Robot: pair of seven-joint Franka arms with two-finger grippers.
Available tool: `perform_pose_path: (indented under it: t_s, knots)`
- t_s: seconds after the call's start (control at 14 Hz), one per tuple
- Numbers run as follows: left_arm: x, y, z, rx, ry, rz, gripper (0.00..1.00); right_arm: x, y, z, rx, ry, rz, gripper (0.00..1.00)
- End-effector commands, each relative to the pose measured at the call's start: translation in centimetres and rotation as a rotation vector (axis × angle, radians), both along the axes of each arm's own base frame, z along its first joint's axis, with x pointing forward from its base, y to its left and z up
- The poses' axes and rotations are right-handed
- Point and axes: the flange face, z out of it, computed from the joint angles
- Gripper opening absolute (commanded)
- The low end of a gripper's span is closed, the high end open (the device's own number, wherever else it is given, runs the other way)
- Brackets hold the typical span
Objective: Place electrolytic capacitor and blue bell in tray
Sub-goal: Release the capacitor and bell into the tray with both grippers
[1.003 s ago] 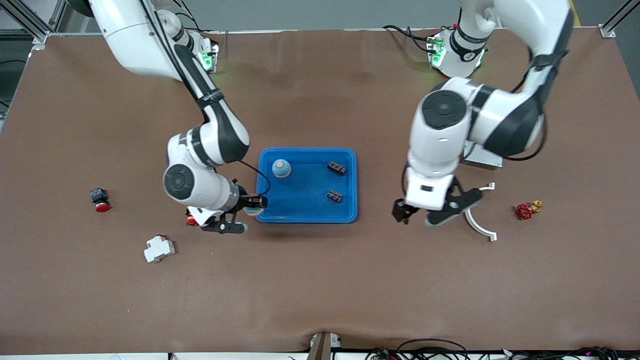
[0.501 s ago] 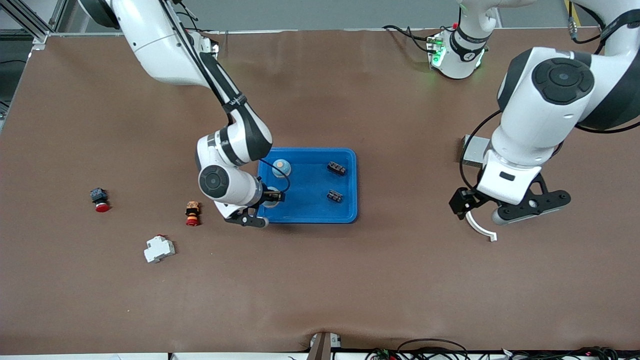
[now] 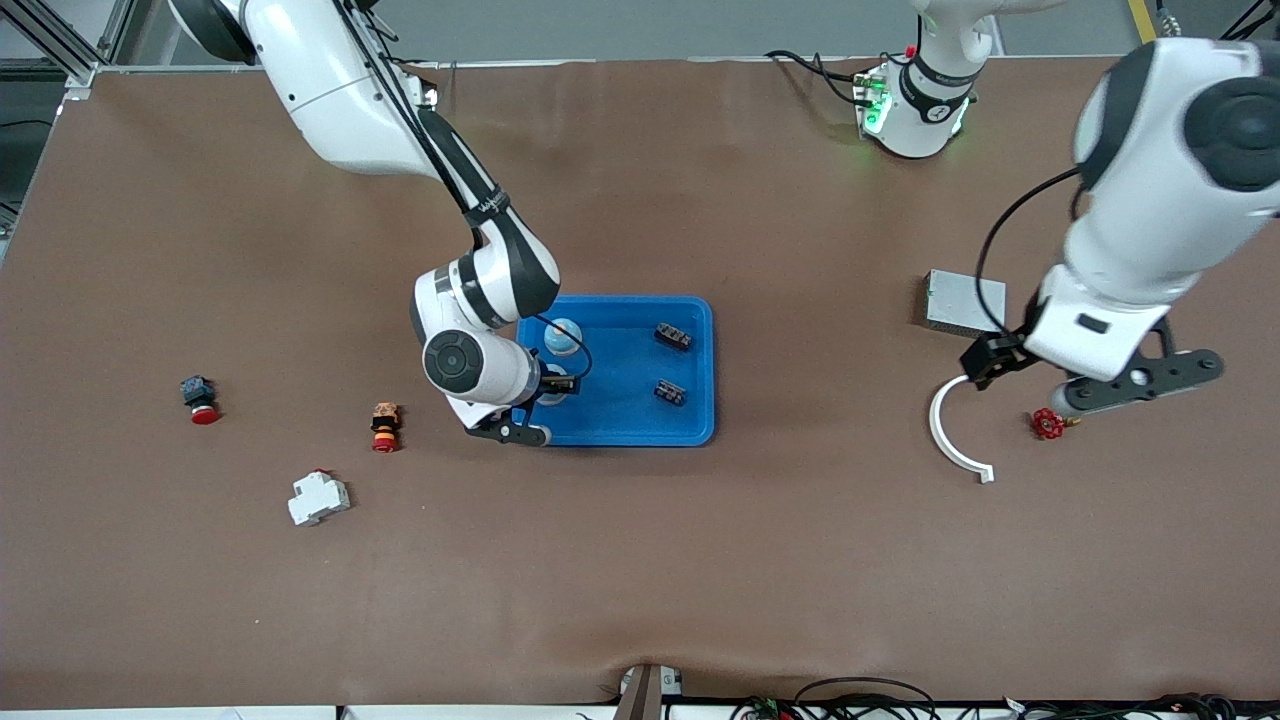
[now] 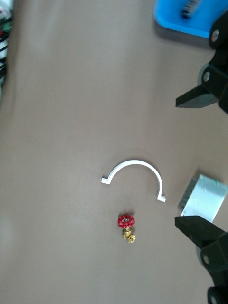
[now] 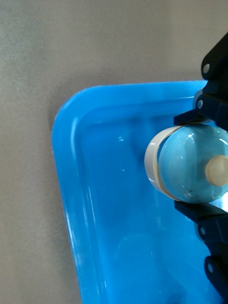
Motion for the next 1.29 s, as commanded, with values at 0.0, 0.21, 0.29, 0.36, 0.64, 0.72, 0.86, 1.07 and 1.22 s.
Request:
perform_pose_path:
  t_s: [0.0, 0.21, 0.29, 0.36, 0.64, 0.72, 0.86, 1.07, 1.22]
  knots:
    - [-3.1, 3.5, 2.6, -0.032, 0.039, -0.104, 1.0, -0.3, 0.7, -0.4, 0.012, -0.007, -0.019, 0.2]
    - [-5.6, 5.9, 5.1, -0.04, 0.083, -0.114, 1.0, -0.4, 0.9, -0.6, 0.01, -0.005, -0.037, 0.2]
    - [-6.3, 6.0, 5.8, -0.047, 0.091, -0.112, 1.0, -0.3, 1.0, -0.6, 0.011, -0.013, -0.046, 0.2]
    - [-6.8, 6.8, 6.4, -0.046, 0.091, -0.097, 1.0, -0.2, 1.0, -0.8, 0.013, -0.022, -0.051, 0.2]
    - [-8.8, 7.1, 8.3, -0.046, 0.085, -0.092, 1.0, -0.2, 1.1, -1.1, 0.013, -0.028, -0.054, 0.23]
    - [-9.4, 6.5, 8.6, -0.05, 0.079, -0.102, 1.0, -0.2, 1.1, -1.1, 0.012, -0.026, -0.053, 0.33]
    - [-9.6, 6.0, 8.9, -0.052, 0.07, -0.107, 1.0, -0.3, 1.0, -1.1, 0.01, -0.018, -0.051, 0.65]
    - [-9.5, 5.9, 9.0, -0.054, 0.064, -0.108, 1.0, -0.3, 0.3, -0.6, -0.001, 0.021, -0.05, 1.0]
    - [-9.4, 6.0, 9.0, -0.058, 0.061, -0.094, 1.0, -0.6, -0.2, 2.6, -0.01, 0.069, -0.029, 1.0]
